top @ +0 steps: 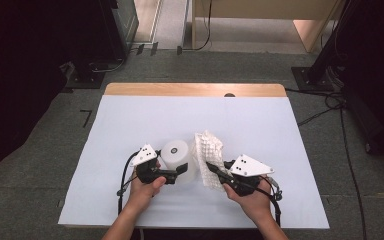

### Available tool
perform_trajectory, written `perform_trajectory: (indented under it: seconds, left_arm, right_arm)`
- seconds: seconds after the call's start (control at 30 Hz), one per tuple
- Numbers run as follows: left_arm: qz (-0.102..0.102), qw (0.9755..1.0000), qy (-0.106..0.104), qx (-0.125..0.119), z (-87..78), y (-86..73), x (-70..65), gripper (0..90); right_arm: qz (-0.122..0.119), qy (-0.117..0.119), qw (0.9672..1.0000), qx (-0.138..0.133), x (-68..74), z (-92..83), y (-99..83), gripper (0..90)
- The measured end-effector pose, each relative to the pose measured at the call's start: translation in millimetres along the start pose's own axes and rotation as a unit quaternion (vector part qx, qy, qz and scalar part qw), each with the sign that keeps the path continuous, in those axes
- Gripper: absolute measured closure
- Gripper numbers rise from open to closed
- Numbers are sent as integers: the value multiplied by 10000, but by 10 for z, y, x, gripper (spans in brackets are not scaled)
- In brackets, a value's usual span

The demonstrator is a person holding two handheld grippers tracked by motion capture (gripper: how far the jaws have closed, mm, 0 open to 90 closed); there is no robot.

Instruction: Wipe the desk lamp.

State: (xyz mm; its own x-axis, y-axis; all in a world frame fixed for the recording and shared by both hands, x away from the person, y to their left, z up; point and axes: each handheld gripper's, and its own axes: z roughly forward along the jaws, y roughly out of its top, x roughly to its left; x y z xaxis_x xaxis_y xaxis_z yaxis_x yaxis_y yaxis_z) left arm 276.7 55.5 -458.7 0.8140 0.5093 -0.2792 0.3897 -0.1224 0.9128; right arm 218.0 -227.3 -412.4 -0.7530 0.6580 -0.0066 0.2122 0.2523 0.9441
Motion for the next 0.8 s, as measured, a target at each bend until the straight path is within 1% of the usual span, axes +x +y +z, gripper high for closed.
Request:
perform_trajectory:
  seconds: [0.03, 0.1, 0.13, 0.17, 0.23, 0.3, 0.33, 0.37, 0.4, 0.43, 0.5, 0.57, 0.6, 0.67, 0.77, 0.8]
  left_arm:
    - [8, 9998, -207, 0, 2, 3, -13, 83]
    - [-110, 9984, -548, -65, 13, 14, -37, 83]
    - [-121, 9977, -671, -45, 17, 24, -45, 83]
    - [-117, 9974, -714, -33, 25, 34, -60, 83]
    - [-77, 9971, -755, 39, 34, 46, -85, 83]
    - [-150, 9965, -823, 8, 28, 48, -81, 83]
    - [-222, 9963, -825, -26, 16, 54, -64, 83]
    - [-236, 9964, -819, -48, 3, 59, -47, 83]
    - [-326, 9959, -836, -119, -14, 66, -30, 83]
    - [-359, 9956, -852, -174, -34, 73, -6, 83]
    - [-398, 9957, -808, -205, -64, 81, 20, 83]
    - [-383, 9960, -789, -177, -71, 77, 34, 83]
    - [-409, 9958, -801, -160, -64, 73, 32, 84]
    - [-382, 9961, -796, -88, -35, 64, 18, 84]
    - [-322, 9960, -832, 86, 35, 38, -35, 84]
    - [-305, 9961, -815, 151, 55, 32, -52, 84]
  right_arm:
    - [-31, 9, 10000, -11, 12, -9, 17, 799]
    - [-56, 29, 10000, -21, 28, -8, 29, 799]
    - [-76, 23, 10000, -2, 36, 0, 27, 799]
    - [-114, 31, 9999, 14, 45, 8, 22, 799]
    - [-143, 146, 9998, -42, 76, 19, 17, 799]
    - [-227, 213, 9995, 1, 118, 42, 18, 799]
    - [-258, 222, 9994, 41, 129, 57, 13, 799]
    - [-254, 232, 9994, 82, 134, 72, 1, 799]
    - [-252, 246, 9993, 109, 133, 82, -9, 799]
    - [-231, 278, 9992, 161, 131, 96, -25, 799]
    - [-235, 373, 9986, 284, 130, 133, -61, 799]
    - [-234, 392, 9982, 393, 127, 168, -85, 799]
    - [-204, 394, 9982, 397, 126, 177, -91, 799]
    - [-215, 345, 9986, 334, 125, 170, -82, 799]
    - [-232, 262, 9994, 84, 132, 105, -28, 799]
    - [-229, 249, 9994, 3, 136, 82, -9, 799]
